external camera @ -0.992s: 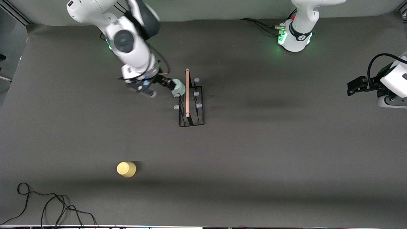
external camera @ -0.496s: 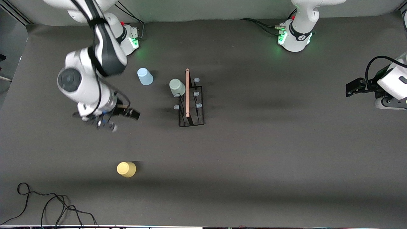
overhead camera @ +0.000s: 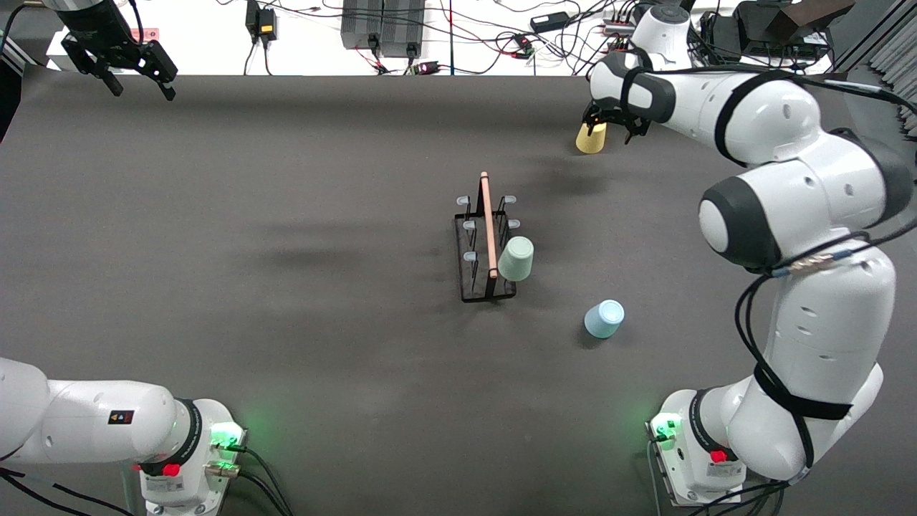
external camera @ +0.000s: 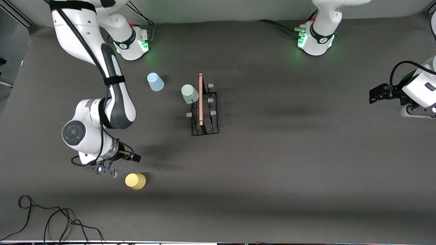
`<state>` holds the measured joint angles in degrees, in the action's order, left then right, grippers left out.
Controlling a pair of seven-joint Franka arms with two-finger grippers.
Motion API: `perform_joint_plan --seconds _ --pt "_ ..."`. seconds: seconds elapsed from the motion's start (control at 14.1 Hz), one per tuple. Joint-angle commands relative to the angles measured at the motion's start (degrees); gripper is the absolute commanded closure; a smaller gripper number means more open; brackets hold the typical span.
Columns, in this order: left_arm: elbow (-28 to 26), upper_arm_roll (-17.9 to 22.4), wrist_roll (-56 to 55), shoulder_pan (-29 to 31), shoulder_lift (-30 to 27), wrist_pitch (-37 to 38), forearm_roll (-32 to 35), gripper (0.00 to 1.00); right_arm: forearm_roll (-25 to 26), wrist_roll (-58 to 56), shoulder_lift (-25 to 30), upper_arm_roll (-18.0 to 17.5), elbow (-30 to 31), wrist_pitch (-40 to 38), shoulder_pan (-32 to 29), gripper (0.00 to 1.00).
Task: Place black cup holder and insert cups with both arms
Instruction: 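Reach the right gripper to the yellow cup and grasp it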
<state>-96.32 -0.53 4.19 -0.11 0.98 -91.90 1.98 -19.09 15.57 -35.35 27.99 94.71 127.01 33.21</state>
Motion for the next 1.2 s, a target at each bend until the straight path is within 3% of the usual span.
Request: perform_joint_plan --seconds 0.0,0.5,0.92,0.99,1.06,1.13 --pt "-1.8 0.2 -0.2 -1.6 -1.2 -0.6 0.8 0.0 -5.1 -1.7 -7.3 -0.1 -9.1 -1.3 -1.7 0.0" --pt "-1.9 0.3 -0.5 -1.6 -1.2 -0.6 0.8 0.0 -5.1 -1.6 -14.7 -4.2 -17.1 -1.1 -7.4 0.0" --pt "-1.9 0.2 -0.5 -1.6 -0.8 -0.7 0.9 0.0 -6.0 -1.5 -17.8 -4.4 -20.3 1.0 -7.9 0.03" --pt "-1.9 0.3 -0.5 -1.6 -0.8 -0.9 0.8 0.0 -6.3 -1.7 -17.7 -4.4 -20.4 1.0 -7.9 0.36" --pt "-1.9 0.3 -0.5 -1.5 -0.7 -1.1 0.8 0.0 -6.3 -1.7 -17.6 -4.3 -20.4 1.0 -7.9 0.98" --pt "-1.9 0.3 -0.5 -1.5 -0.6 -1.6 0.8 0.0 -6.0 -1.8 -17.3 -4.3 -20.3 1.0 -7.9 1.0"
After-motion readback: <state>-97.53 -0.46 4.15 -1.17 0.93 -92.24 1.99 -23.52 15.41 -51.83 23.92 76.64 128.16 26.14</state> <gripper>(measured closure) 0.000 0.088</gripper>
